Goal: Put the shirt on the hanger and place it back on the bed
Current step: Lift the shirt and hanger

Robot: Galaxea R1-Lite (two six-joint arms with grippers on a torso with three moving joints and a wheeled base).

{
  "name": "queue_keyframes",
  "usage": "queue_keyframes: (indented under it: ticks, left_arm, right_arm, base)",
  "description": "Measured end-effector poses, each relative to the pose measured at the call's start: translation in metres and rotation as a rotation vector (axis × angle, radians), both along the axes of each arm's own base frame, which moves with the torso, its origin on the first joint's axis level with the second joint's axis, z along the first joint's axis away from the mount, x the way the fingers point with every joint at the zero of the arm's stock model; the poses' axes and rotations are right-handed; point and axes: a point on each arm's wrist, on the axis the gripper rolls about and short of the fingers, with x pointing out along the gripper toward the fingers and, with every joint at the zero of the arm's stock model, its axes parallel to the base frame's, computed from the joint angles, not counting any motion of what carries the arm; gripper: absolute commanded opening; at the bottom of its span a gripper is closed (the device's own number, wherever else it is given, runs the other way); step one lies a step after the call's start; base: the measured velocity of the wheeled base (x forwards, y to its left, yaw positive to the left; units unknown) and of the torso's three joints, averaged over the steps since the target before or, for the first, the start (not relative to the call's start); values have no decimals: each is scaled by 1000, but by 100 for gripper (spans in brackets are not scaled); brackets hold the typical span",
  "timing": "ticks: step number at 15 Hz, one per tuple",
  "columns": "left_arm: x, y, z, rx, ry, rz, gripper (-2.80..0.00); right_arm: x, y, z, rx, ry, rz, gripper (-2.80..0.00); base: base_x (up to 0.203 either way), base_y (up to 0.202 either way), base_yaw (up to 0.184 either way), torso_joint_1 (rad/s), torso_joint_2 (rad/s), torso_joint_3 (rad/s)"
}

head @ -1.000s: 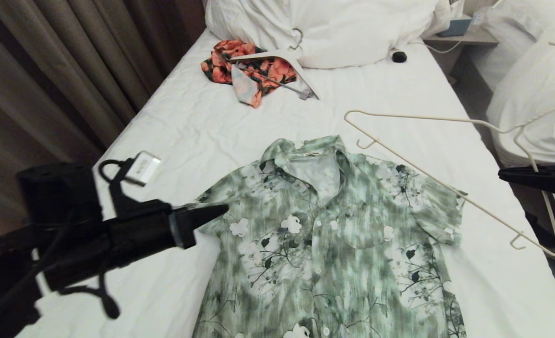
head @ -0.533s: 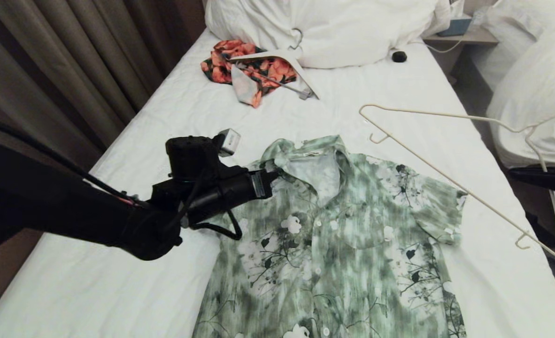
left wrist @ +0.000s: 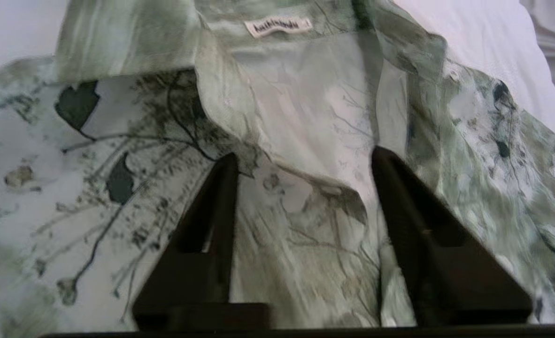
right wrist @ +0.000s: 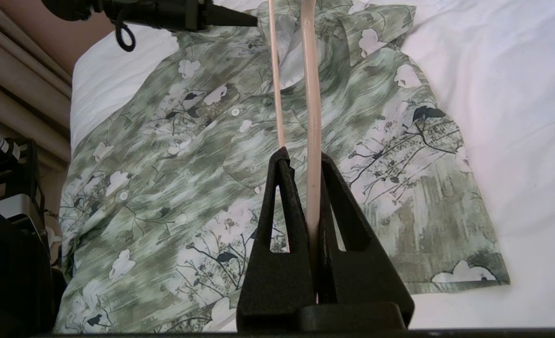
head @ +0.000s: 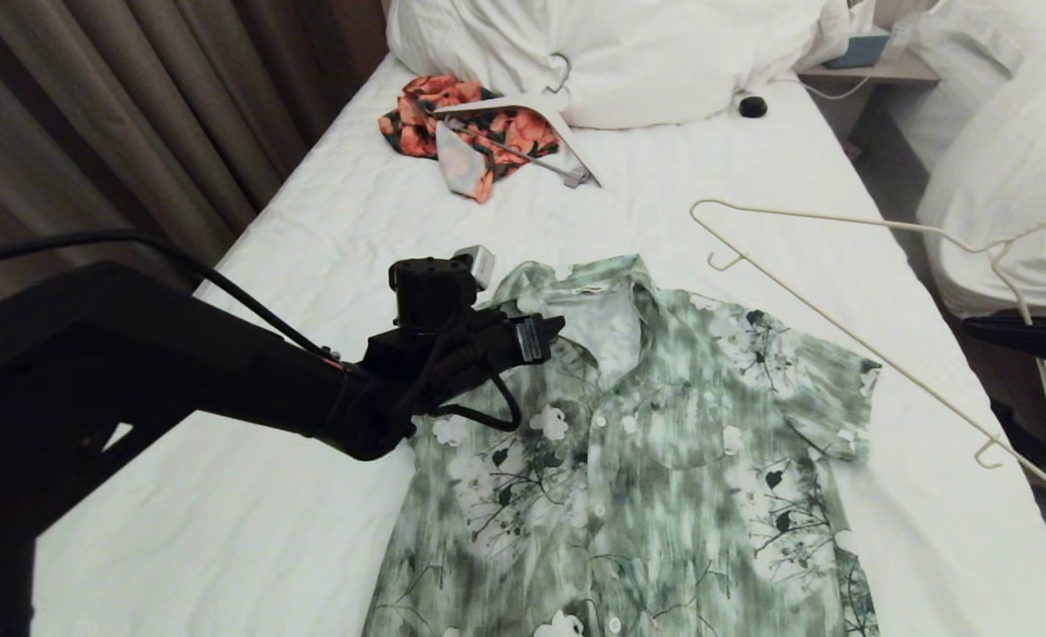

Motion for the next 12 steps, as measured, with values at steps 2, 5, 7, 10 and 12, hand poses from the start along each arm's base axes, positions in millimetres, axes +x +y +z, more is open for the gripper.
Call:
queue_keyframes:
  ticks: [2,5,7,10,12]
  left_arm:
    - [5,-3,-4,5,-1,19,0]
    - [16,-4,-7,2,-10,41,0]
    - [24,-9,-6,-8,-30,51,0]
    - [42,-15,-7,-4,-75,107,0]
    - [51,-12,-15,19,-79,125,0]
  right_arm:
    - [0,0,0,0,0,-1,-280]
    - [1,-1,-1,1,1,-1,-280]
    - [1,-1,-2,1,3,0,-280]
    - [3,-1,-4,3,8,0,-280]
    - [6,-3,-4,-3,-3,-1,-280]
  base:
    - [0,0,0,0,0,0]
    - [0,0,0,0,0,0]
    - [0,0,0,0,0,0]
    - [0,0,0,0,0,0]
    - [0,0,0,0,0,0]
